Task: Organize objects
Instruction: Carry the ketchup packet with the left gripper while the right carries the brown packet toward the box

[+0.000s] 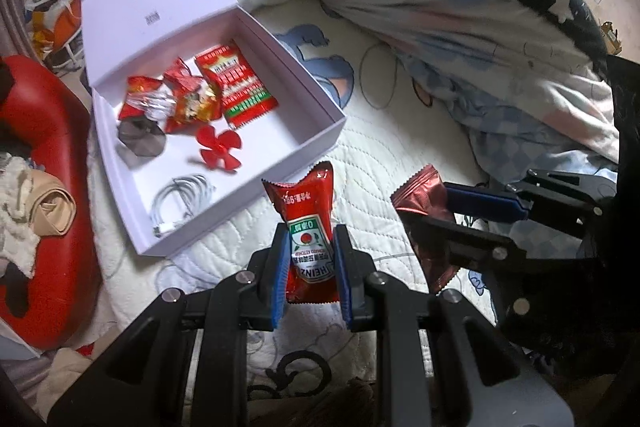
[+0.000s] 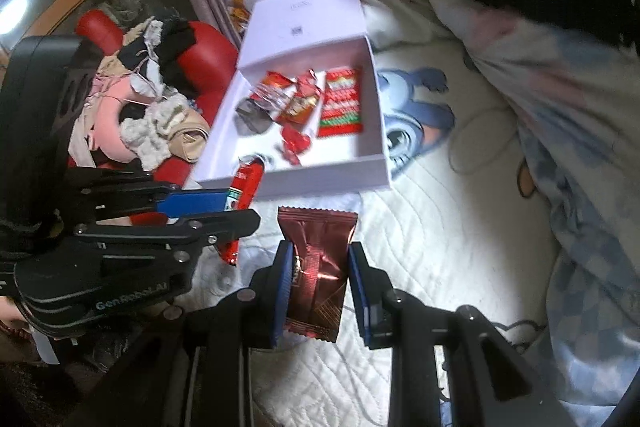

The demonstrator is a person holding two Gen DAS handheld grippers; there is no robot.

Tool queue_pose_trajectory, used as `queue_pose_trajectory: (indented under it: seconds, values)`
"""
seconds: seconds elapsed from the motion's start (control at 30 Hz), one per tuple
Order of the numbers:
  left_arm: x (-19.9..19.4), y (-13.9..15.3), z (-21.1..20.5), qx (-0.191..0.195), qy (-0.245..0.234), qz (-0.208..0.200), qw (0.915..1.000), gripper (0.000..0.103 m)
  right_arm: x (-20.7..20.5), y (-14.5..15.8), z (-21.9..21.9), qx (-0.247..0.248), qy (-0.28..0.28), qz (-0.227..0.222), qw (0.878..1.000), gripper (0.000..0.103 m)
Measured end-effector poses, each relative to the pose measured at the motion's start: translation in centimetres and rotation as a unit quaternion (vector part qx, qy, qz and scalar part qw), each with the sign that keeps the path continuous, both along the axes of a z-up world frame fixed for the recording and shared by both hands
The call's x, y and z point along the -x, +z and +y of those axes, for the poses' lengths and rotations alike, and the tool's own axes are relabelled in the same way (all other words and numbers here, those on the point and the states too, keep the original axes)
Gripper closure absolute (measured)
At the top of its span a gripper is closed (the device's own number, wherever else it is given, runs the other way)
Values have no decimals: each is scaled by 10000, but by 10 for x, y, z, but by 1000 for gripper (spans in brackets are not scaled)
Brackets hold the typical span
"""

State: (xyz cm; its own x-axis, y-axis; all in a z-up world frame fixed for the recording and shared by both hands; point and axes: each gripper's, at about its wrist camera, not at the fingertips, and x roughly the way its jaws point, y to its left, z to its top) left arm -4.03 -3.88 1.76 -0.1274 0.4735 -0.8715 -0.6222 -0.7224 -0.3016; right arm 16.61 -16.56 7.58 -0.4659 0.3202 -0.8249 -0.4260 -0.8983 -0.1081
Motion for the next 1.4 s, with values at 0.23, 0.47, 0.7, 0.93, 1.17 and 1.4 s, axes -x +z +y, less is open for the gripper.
queue_pose_trajectory:
  seconds: [0.23, 0.47, 0.7, 0.93, 1.17, 1.4]
  values:
    - [6, 25, -27, -17, 80, 275, 9996, 83, 15, 11, -22, -102, 125, 150, 9998, 76]
    - [19, 20, -44, 114, 186, 296, 9993, 83, 36, 5, -27, -21, 220, 132, 9997, 76]
    - [41, -3, -43, 199, 284, 88, 9994, 83, 59, -9, -15, 93, 253, -92, 9996, 76]
    - [62, -22, -32, 239, 220, -91, 9994, 83, 78, -16, 10, 139, 104, -200, 9996, 76]
    - [85, -42, -24, 348, 211, -207, 9990, 83, 102, -25, 36, 201, -5, -302, 9993, 76]
    - [108, -62, -21, 480, 227, -305, 9981, 83, 129, -35, 60, 158, -19, -459, 9988, 76]
